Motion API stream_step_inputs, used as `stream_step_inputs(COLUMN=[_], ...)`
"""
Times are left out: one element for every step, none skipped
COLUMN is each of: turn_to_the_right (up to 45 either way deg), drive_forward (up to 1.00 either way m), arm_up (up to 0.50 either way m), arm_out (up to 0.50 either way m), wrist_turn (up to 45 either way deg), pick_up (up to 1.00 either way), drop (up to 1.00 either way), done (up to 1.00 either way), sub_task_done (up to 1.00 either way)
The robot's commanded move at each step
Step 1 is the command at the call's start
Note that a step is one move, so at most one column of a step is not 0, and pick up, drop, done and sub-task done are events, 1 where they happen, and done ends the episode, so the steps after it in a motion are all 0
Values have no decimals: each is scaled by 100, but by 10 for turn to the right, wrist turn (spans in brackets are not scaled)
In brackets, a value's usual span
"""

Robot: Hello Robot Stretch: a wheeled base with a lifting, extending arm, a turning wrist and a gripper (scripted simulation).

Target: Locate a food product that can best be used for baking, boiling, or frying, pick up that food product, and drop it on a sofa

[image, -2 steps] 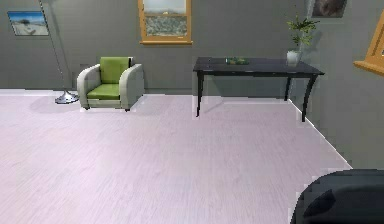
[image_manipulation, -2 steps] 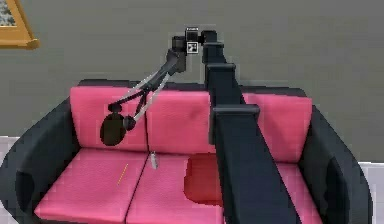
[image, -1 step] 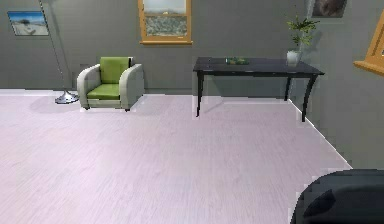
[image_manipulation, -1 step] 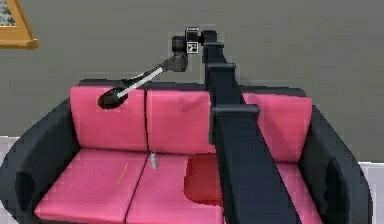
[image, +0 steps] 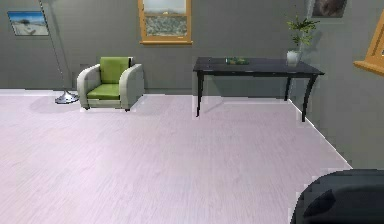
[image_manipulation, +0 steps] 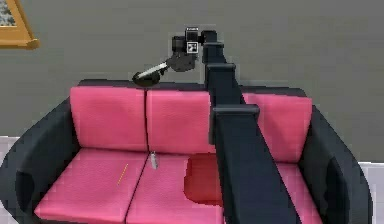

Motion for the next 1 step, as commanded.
stream_step_inputs(turn_to_the_right=[0], drive_forward=[0], arm_up=[0], arm_out=[0], wrist_turn=[300], pick_up=[0], drop=[0], done=[0], sub_task_done=[0])
